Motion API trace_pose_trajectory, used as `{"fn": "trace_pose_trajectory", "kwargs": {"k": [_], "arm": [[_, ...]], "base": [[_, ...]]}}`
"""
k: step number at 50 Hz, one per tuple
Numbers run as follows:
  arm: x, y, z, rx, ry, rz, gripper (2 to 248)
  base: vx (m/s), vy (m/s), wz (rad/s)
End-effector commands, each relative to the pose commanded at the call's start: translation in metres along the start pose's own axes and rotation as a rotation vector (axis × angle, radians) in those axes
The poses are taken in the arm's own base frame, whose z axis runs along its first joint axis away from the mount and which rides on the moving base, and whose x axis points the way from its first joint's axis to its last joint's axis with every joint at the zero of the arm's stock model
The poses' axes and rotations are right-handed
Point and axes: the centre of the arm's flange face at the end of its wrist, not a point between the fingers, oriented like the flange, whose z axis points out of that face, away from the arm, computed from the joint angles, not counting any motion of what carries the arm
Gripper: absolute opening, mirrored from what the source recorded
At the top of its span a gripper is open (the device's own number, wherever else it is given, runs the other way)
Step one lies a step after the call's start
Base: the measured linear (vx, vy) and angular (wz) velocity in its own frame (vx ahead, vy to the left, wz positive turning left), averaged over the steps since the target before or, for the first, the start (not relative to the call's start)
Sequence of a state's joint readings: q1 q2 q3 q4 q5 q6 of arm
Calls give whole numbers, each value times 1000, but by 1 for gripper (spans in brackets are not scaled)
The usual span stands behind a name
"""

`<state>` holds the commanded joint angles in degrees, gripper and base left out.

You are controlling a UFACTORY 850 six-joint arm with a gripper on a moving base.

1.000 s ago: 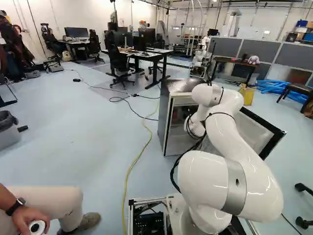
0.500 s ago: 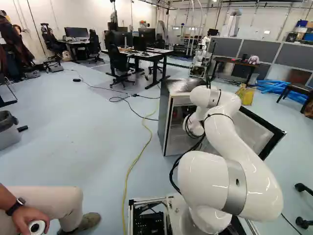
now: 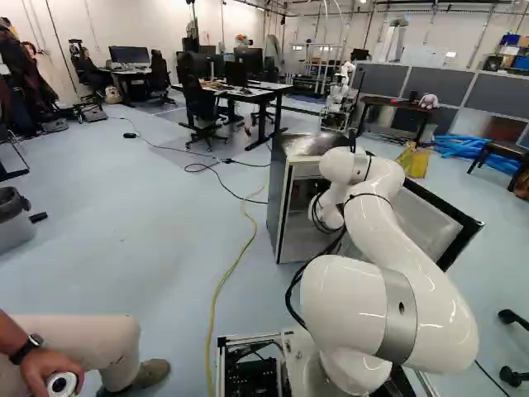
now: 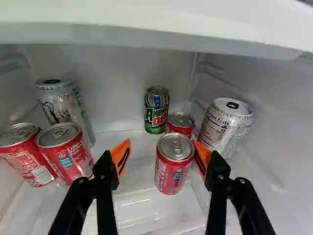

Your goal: Grab a drink from the fridge

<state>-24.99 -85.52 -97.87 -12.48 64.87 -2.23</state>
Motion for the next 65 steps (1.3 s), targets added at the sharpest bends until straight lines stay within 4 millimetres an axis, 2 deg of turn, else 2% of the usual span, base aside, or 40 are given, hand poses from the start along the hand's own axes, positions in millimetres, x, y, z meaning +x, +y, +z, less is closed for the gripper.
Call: {"fn": "trace_pose_trajectory", "kwargs": {"k": [4,5,10,11,15,16,30,48,65], "arm": [[0,0,0,0,0,0,179],[0,0,0,0,0,0,149],[0,0,0,0,0,0,149],[0,0,0,0,0,0,111],[0,0,0,0,0,0,111],[0,0,0,0,0,0,92],[0,0,0,0,0,0,92],[19,2,-4,-1,6,-1,92],[23,2,-12,-1,-9,2,92]], "base": [[0,0,0],[0,0,0],[0,0,0],[0,0,0],[0,0,0],[0,0,0],[0,0,0],[0,0,0],[0,0,0]]}}
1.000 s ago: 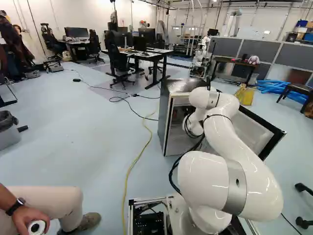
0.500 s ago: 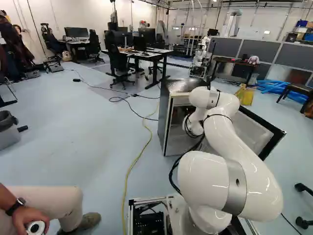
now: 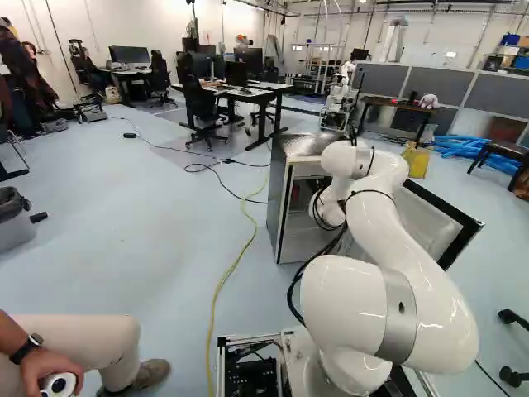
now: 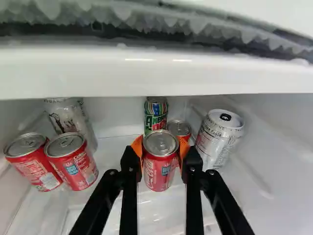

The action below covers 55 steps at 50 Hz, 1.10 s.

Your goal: Grab a drink from the fridge

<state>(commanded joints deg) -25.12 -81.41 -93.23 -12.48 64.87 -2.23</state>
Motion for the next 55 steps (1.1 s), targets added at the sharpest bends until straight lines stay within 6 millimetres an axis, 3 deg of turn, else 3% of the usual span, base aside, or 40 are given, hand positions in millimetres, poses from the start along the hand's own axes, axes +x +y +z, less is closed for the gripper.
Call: {"fn": "trace_pose_trajectory", "kwargs": {"k": [27,55], "arm": [[5,1,-39,-3,-68,17,92],[18,3,-95,-9,-147,39,92]], "base": [[0,0,0],[0,0,0]]}}
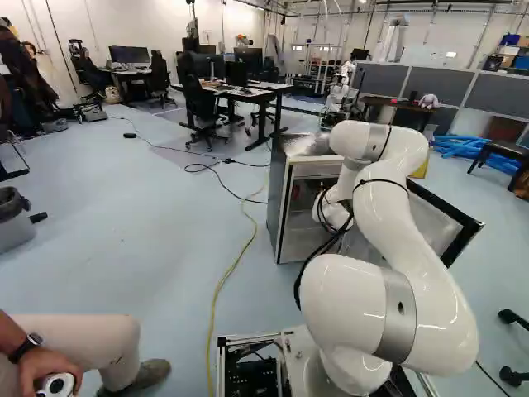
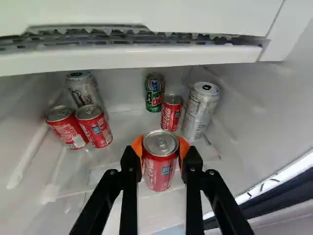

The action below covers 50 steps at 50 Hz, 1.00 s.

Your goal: Grab a drink from the fridge

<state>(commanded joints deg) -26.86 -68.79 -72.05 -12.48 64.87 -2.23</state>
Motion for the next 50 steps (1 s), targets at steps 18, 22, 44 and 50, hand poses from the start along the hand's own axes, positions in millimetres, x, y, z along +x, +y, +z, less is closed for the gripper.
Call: {"fn": "trace_pose_trajectory", "kwargs": {"k": [18,22,44,50], "arm": [[18,1,-45,-7,-33,11,92],[22,1,-55,-9,-39,14,92],[42,1,-111,-21,-67,27,92],[47,1,-125,-25,-73,30,92]], "base": [[0,0,0],[0,0,0],[0,0,0],[0,0,0]]}}
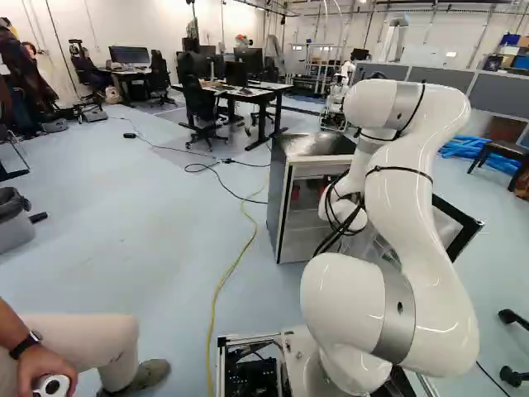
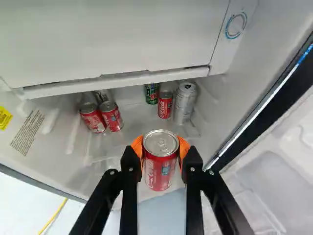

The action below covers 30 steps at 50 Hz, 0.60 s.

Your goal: Grab a drink from the fridge

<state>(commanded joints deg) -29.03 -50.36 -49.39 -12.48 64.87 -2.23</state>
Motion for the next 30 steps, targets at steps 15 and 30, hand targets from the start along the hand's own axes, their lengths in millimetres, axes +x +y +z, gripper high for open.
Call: {"fn": "trace_pose_trajectory", "kwargs": {"k": [15,30], "arm": [[9,-1,-40,-9,-12,8,92],[16,-5,-79,-14,-21,12,92]], "base": [[0,0,0],[0,0,0]]}}
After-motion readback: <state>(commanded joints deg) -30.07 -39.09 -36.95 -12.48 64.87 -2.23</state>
